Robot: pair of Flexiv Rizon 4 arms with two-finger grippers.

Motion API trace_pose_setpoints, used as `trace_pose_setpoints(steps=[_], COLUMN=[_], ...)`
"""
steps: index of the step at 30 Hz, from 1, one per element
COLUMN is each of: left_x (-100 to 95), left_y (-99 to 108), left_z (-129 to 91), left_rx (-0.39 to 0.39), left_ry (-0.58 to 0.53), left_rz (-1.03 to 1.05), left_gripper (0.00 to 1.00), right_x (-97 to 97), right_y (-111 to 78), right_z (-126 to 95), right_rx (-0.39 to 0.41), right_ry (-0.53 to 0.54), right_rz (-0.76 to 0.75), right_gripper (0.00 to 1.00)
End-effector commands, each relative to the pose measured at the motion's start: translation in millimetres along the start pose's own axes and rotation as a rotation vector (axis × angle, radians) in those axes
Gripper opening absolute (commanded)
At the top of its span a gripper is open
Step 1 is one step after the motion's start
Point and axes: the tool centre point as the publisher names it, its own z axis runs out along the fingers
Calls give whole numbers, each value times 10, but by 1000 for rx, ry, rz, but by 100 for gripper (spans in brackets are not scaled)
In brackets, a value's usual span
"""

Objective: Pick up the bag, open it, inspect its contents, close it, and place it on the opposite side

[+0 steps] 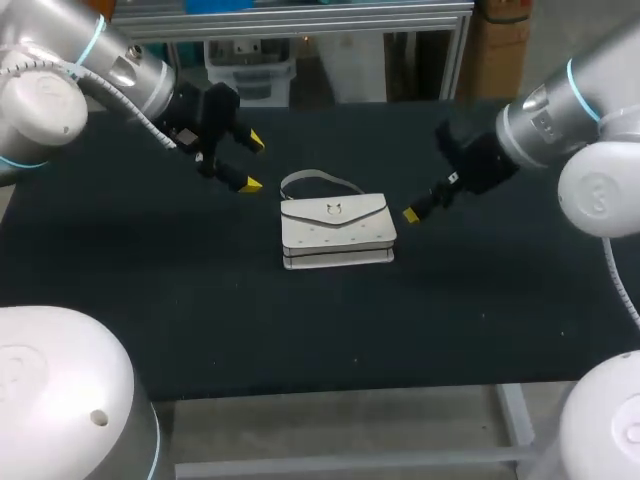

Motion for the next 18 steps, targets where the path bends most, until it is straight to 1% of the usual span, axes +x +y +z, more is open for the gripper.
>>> trace_pose_setpoints(steps=[1, 2, 3, 4, 5, 6, 10, 18], left_x=[177, 177, 187, 189, 179, 176, 162, 126], left_y=[-44, -50, -57, -59, -61, -62, -78, -89], left_z=[32, 42, 58, 66, 80, 93, 135, 188], left_rx=[16, 17, 37, 45, 46, 51, 52, 43], left_ry=[-132, -148, -167, -167, -177, -181, -179, -145], left_rz=[45, 51, 80, 75, 80, 93, 115, 135], left_gripper=[100, 100, 100, 100, 100, 100, 100, 100], right_x=[21, 21, 21, 91, 112, 147, 230, 298], right_y=[-19, -19, -19, -1, 12, 20, 17, -79], right_z=[12, 12, 12, 42, 62, 85, 171, 247], right_rx=[-4, -4, -4, -1, -14, 4, 26, 36], right_ry=[-48, -48, -48, -48, -56, -91, -102, -129], right_rz=[1, 1, 1, -44, -72, -112, -280, -514], right_gripper=[100, 100, 100, 100, 100, 100, 100, 100])
